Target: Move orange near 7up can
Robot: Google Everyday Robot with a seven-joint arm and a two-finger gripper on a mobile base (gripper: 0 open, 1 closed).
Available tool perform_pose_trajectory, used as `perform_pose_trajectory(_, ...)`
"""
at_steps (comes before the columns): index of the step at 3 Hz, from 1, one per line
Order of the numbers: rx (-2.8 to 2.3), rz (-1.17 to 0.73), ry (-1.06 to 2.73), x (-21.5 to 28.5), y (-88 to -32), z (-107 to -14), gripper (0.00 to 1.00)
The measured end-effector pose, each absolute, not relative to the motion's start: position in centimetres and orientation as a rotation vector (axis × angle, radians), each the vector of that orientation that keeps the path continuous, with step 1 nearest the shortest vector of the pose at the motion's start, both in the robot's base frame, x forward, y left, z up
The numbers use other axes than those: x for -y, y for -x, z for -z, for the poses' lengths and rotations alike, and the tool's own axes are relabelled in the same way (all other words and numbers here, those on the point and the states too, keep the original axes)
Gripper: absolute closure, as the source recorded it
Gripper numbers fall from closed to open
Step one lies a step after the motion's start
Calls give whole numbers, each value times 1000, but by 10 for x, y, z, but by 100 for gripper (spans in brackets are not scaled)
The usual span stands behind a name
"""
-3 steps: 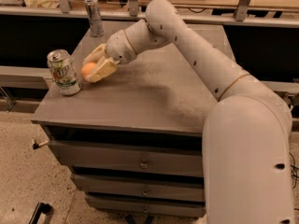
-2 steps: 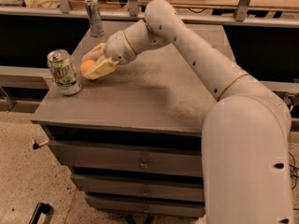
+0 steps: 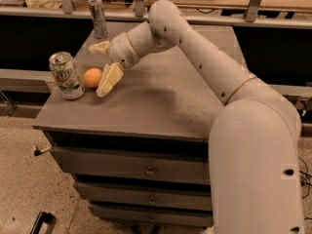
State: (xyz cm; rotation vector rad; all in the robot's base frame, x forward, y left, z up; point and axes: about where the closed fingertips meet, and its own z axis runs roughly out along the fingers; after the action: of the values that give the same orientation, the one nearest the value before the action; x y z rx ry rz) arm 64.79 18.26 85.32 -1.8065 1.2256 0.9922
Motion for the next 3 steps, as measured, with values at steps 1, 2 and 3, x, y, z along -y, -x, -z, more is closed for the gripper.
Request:
perform_pose_trajectory(1,-1225,-991,1792,-179,-648,-855,0)
perform_pose_trajectory(2,-1230,-965,1715,-157,-647,-864,0)
perform_pose_trajectory(3,-1206,-932,1591,-120,-642,-879,0)
